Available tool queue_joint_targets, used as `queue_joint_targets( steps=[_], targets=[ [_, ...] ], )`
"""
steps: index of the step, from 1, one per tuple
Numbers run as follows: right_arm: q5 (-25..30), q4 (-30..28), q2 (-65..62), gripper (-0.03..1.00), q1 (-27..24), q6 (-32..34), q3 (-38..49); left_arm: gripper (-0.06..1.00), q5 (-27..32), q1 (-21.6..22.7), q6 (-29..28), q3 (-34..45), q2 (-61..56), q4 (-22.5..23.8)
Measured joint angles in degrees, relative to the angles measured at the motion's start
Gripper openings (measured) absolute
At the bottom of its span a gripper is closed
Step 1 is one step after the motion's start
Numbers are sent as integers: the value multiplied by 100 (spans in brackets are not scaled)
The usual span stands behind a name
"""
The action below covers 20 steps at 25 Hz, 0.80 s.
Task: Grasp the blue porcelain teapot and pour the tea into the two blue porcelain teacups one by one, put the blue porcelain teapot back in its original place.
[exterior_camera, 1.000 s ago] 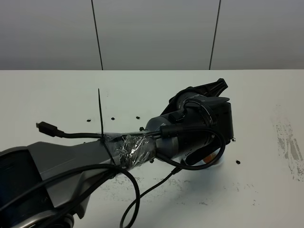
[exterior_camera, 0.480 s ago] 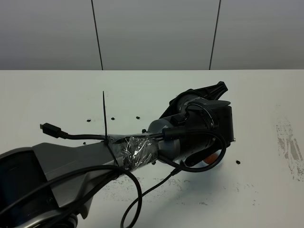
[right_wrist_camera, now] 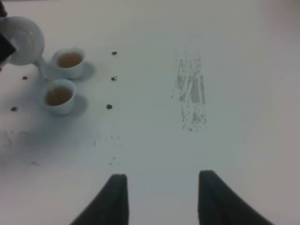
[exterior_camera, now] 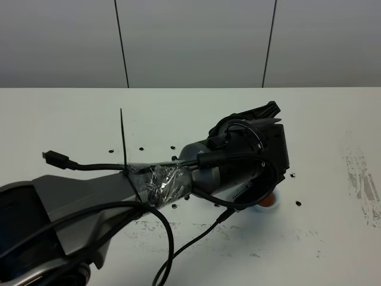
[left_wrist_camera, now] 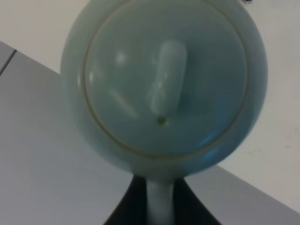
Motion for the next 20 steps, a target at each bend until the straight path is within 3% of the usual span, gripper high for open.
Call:
queue_joint_targets(
  steps=[9,15,20],
  targets=[
    [0,0,0,34,0,0,0,4,89,511,0,0,-240,-1283],
    [0,0,0,34,0,0,0,4,40,662,0,0,-240,-2445],
    [0,0,0,34,0,0,0,4,25,821,-216,0,-335,-3052]
  ],
)
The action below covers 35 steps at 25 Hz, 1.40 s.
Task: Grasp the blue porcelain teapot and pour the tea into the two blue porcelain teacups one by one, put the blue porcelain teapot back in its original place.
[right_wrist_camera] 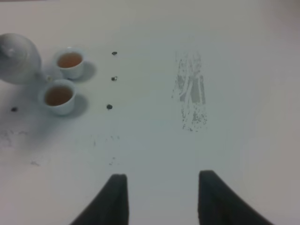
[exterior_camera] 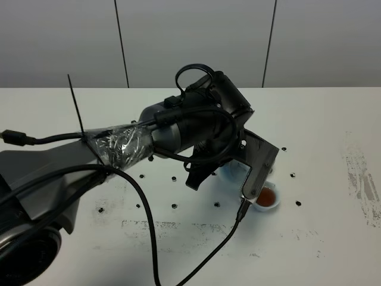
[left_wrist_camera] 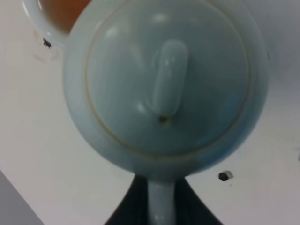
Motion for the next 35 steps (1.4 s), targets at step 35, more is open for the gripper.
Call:
queue_joint_targets(
  steps=[35],
  targets=[
    [0,0,0,34,0,0,0,4,-1773,1006,-1579,2409,-559,-3070]
  ],
)
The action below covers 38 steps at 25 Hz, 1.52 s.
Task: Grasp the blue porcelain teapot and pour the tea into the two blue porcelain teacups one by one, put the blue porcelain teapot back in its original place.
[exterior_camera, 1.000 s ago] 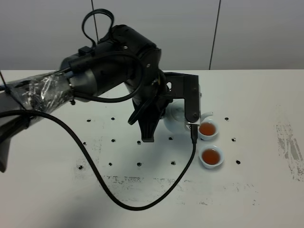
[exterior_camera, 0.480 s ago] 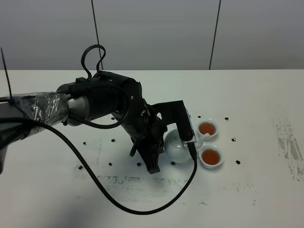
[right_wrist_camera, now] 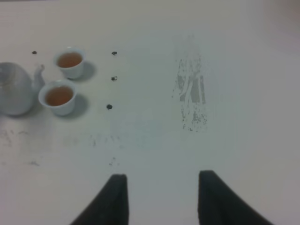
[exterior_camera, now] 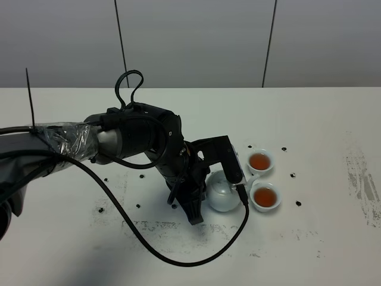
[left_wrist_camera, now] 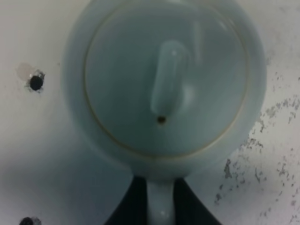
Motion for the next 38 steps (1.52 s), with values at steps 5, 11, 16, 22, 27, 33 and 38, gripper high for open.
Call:
queue_joint_targets(
  steps=[5,11,16,22,27,33,38],
  targets=[
    [0,0,0,34,0,0,0,4,245,45,-741,0,-409,440],
    [0,0,0,34,0,0,0,4,754,659,-3242,0,-1077,1708],
    [0,0,0,34,0,0,0,4,1078,1279,-4929,0,-1109,2317],
    [0,0,0,34,0,0,0,4,459,1889,-5782,420,-1109,2430],
    [0,0,0,34,0,0,0,4,64,2065,-5832,572,-1054,2351],
    [0,0,0,34,0,0,0,4,-233,2089,-5459,572,-697,1828],
    [0,0,0,34,0,0,0,4,-276,2100,-5325,572,-549,1717]
  ],
)
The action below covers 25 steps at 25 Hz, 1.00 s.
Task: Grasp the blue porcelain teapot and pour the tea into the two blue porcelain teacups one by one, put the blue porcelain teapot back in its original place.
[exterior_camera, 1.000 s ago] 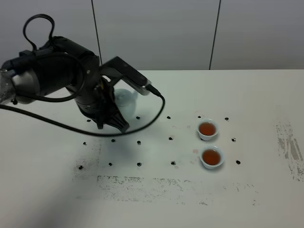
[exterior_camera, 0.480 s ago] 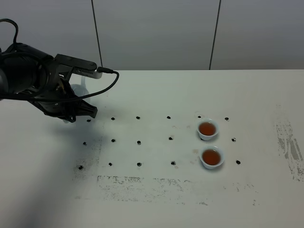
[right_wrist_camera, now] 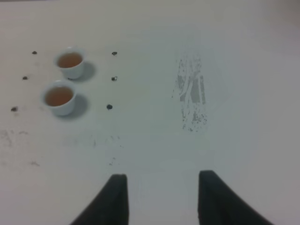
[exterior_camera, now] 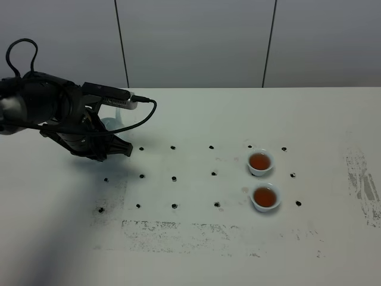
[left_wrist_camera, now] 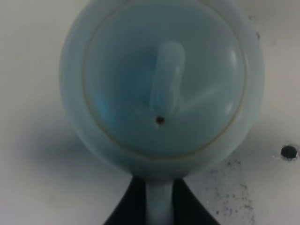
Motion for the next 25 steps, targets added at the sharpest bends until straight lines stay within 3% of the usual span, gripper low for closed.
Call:
queue_joint_targets(
  steps=[18,25],
  targets=[
    [0,0,0,34,0,0,0,6,-144,17,169,-16,200,0],
    [0,0,0,34,0,0,0,26,-134,17,236,-21,200,0]
  ],
)
